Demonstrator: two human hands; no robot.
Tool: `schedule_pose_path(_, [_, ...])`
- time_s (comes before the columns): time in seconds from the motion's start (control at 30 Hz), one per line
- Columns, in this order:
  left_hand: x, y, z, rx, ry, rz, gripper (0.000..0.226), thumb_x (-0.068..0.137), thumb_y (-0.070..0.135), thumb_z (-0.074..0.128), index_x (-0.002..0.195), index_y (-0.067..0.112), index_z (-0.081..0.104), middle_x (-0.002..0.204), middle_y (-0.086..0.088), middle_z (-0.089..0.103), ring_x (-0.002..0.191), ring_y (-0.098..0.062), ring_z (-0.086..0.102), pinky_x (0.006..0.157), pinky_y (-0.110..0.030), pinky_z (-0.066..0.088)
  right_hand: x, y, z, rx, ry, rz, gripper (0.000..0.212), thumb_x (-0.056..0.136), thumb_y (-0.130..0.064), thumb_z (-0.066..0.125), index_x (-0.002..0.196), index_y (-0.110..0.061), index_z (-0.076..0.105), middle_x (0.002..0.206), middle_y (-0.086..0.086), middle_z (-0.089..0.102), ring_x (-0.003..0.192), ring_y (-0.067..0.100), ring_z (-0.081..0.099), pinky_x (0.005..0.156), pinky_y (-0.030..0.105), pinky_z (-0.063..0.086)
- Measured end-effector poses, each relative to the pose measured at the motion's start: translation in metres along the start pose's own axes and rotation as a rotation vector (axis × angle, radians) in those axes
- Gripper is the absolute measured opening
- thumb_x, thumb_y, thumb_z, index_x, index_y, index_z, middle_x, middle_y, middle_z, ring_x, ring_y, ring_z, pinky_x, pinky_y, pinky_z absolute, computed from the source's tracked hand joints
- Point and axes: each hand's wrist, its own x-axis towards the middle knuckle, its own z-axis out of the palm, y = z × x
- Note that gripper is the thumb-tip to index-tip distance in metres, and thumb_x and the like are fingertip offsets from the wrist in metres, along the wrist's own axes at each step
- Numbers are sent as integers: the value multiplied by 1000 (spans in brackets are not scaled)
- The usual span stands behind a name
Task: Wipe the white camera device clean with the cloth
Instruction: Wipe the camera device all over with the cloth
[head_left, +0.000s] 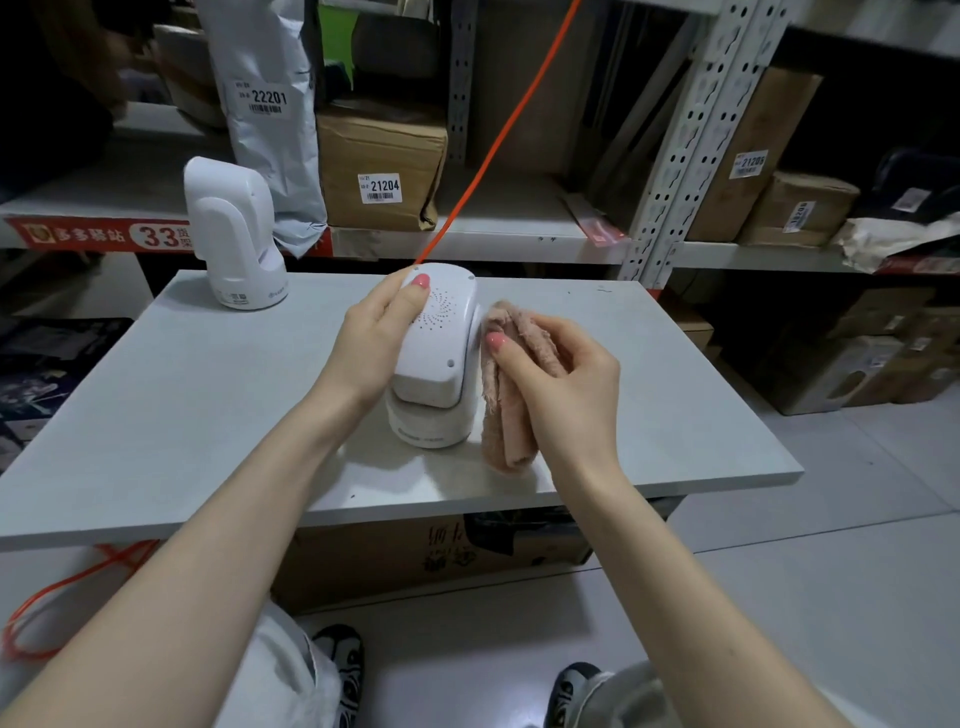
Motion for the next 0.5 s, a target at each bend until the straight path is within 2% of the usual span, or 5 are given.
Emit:
schedule_pose_path(0.1, [0,3,1,-46,-32,-47,22,101,23,45,106,30,65,102,16,66,95,3,59,89,-12,43,-1,-2,-2,-52,-44,-153,22,82,-12,76,104,-17,73,101,-4,72,98,8,67,87,27,54])
schedule_pose_path(0.17, [1,3,0,-63,-32,-80,21,100,25,45,107,29,65,103,17,66,94,5,59,86,-9,43,-3,1,-2,-88,-61,-222,24,82,-9,76,105,-13,73,102,-1,71,98,7,66,87,23,52])
schedule_pose_path(0.33, [4,4,1,-63,-7,-125,19,99,26,46,96,32,64,92,19,64,78,10,58,71,-4,43,-15,11,-4,-111,-89,-345,24,80,-1,75,104,-7,73,104,4,66,102,2,62,86,10,45])
schedule_pose_path(0.43, [5,5,2,-66,7,-149,18,99,28,46,97,32,64,92,17,64,81,5,57,70,-7,43,-23,20,-4,-104,-94,-355,23,80,0,75,100,-9,72,104,2,63,102,-2,60,86,9,45])
schedule_pose_path(0.5, [5,6,1,-85,23,-167,18,99,29,47,105,29,64,97,16,64,87,3,57,75,-11,43,-29,26,-4,-108,-125,-303,24,80,-1,76,100,-13,73,103,-1,64,101,0,61,86,11,45])
